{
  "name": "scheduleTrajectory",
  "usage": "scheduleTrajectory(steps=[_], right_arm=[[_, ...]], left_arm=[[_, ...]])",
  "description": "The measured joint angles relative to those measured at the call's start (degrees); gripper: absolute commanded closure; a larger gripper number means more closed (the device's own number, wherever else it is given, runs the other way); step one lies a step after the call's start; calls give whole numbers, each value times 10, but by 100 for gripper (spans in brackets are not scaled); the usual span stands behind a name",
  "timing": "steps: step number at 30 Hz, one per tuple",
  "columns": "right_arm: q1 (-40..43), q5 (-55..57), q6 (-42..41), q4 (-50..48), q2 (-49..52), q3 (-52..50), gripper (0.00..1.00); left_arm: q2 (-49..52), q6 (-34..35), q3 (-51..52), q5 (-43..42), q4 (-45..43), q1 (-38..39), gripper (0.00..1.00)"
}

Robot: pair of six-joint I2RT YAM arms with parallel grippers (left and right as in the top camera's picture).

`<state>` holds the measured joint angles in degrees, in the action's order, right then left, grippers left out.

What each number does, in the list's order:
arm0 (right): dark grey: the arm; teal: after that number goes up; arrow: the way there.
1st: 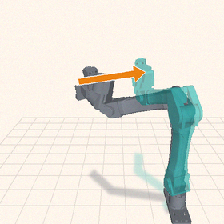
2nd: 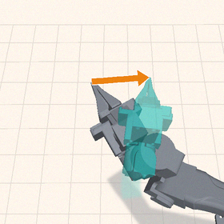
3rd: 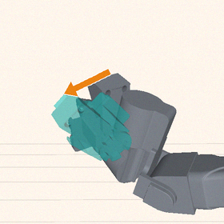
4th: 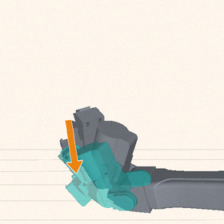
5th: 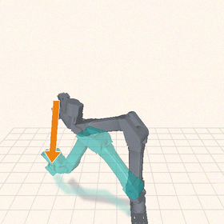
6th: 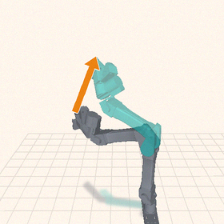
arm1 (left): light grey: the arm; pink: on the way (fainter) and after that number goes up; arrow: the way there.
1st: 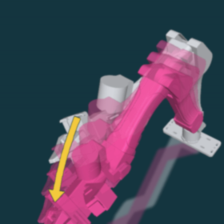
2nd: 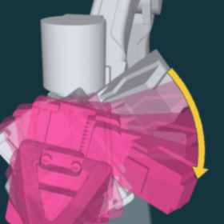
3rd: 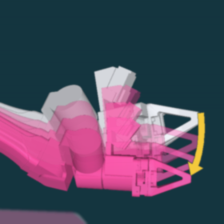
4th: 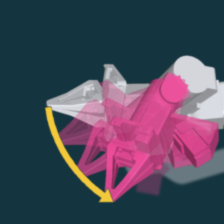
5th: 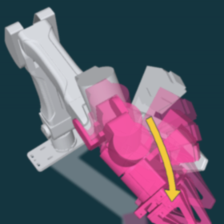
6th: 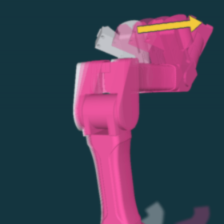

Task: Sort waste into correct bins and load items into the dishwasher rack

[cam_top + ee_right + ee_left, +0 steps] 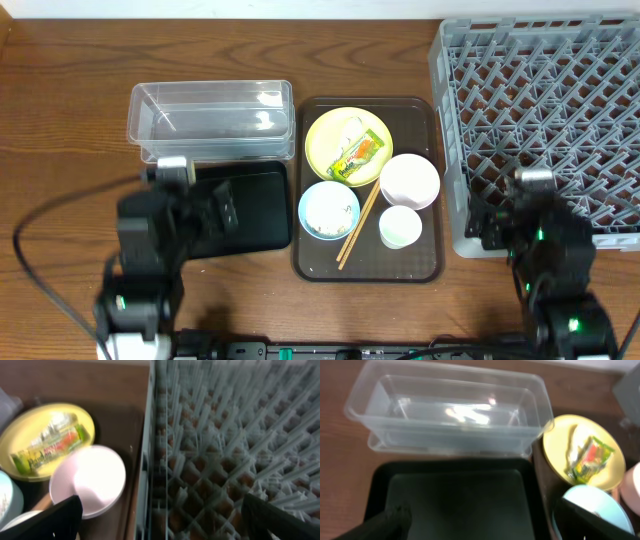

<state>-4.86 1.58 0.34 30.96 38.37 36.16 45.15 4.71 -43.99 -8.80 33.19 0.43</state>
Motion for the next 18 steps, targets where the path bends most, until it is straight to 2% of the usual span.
scheduleTrajectory(steps=[7, 10, 13, 18], right_arm=[[0, 4, 0, 73, 146, 101, 1], [0, 4, -1, 74, 169, 110, 1], [0, 4, -1, 76, 176, 110, 1], [0, 4, -1, 76, 175, 111, 1]], left_arm=[[240, -21, -254, -57, 231, 3, 8], [306, -35, -313, -59, 287, 8, 8], [345, -37, -327, -66, 285, 9, 8], [371, -50, -327, -117, 189, 17, 9]])
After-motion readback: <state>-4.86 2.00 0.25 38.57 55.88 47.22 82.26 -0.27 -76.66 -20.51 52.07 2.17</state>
